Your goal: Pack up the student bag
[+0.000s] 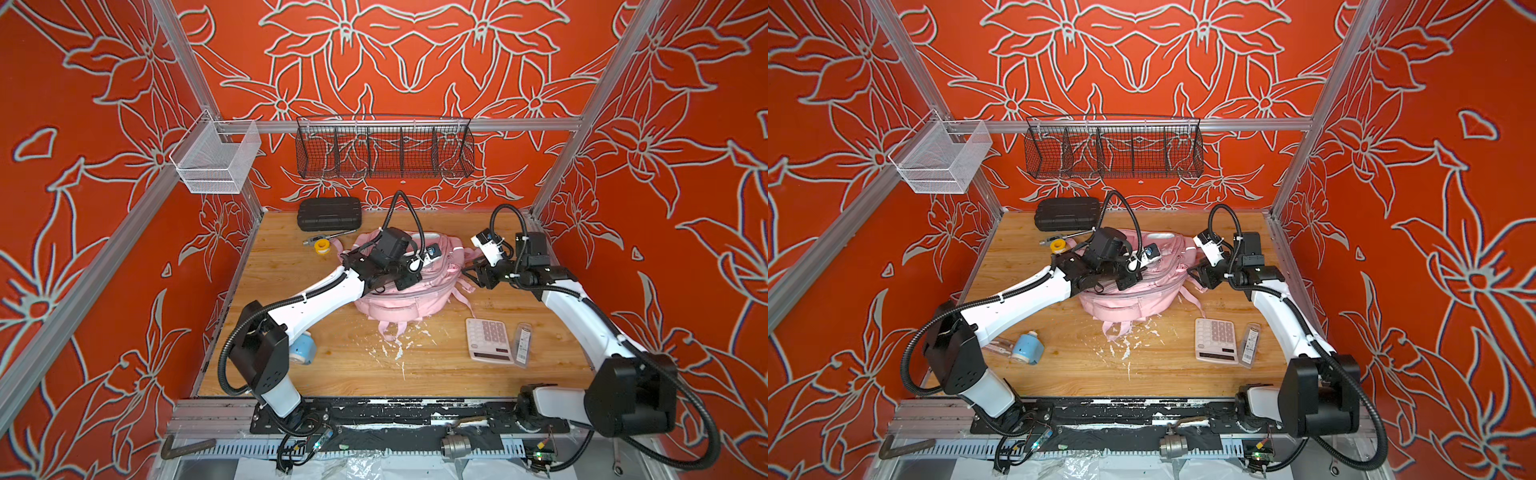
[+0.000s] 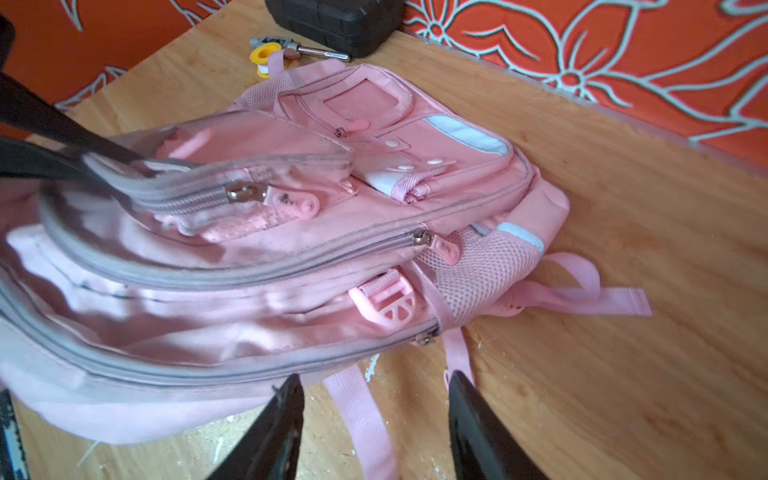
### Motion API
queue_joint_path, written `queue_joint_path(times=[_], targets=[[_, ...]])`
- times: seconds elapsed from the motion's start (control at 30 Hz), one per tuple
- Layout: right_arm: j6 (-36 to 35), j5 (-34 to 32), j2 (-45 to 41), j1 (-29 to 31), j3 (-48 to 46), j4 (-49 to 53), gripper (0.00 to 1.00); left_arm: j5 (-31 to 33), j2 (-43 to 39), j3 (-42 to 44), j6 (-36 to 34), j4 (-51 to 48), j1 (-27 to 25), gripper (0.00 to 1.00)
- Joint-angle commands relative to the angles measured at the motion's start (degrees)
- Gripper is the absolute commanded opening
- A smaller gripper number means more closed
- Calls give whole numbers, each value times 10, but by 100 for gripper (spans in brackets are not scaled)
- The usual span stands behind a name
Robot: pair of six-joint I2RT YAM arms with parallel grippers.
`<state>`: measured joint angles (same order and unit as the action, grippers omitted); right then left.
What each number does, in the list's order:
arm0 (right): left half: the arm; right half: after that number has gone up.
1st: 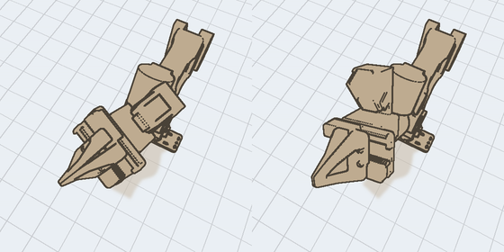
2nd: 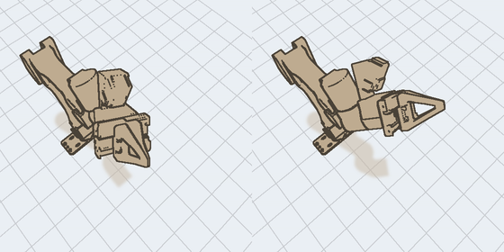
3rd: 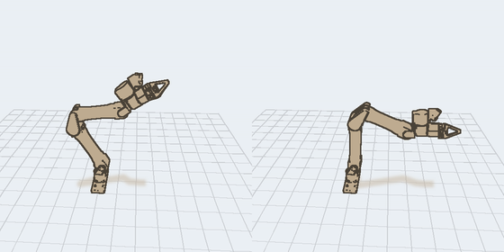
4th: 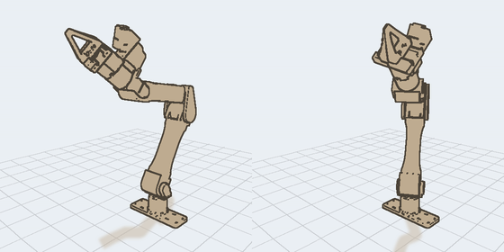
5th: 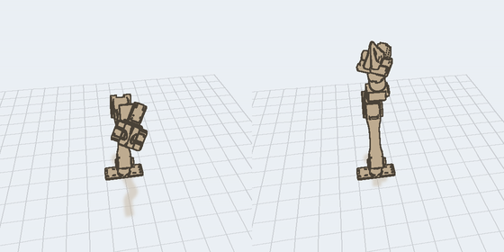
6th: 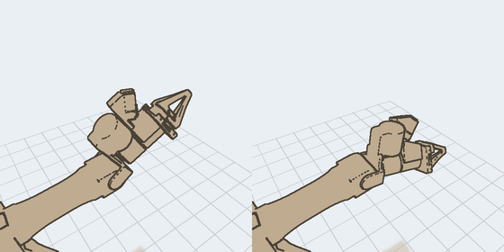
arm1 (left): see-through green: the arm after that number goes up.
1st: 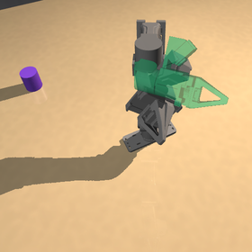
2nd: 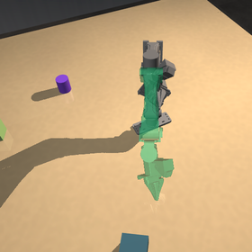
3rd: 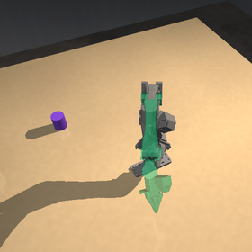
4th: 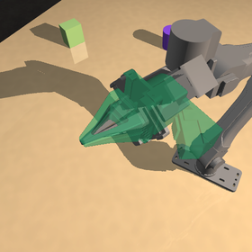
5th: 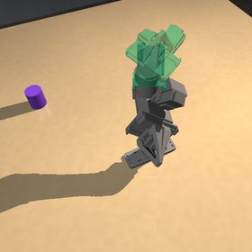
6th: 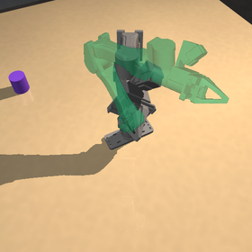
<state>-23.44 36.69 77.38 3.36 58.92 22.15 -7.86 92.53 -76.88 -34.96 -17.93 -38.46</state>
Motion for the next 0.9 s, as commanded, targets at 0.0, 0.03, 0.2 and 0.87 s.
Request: queue_joint_path(times=[0.0, 0.03, 0.2, 0.87], targets=[[-91, 38, 49, 1, 56, 33, 53, -41, -42, 11, -19, 63, 7, 0], [-91, 48, 67, 1, 70, 37, 51, -45, -48, 20, -21, 68, 10, 0], [-106, 106, 136, 3, 97, 15, 49, -72, -75, 46, -22, 92, 27, 0], [-291, 170, 330, 38, 235, 208, 45, -176, -121, 109, -45, 131, 75, 0]])
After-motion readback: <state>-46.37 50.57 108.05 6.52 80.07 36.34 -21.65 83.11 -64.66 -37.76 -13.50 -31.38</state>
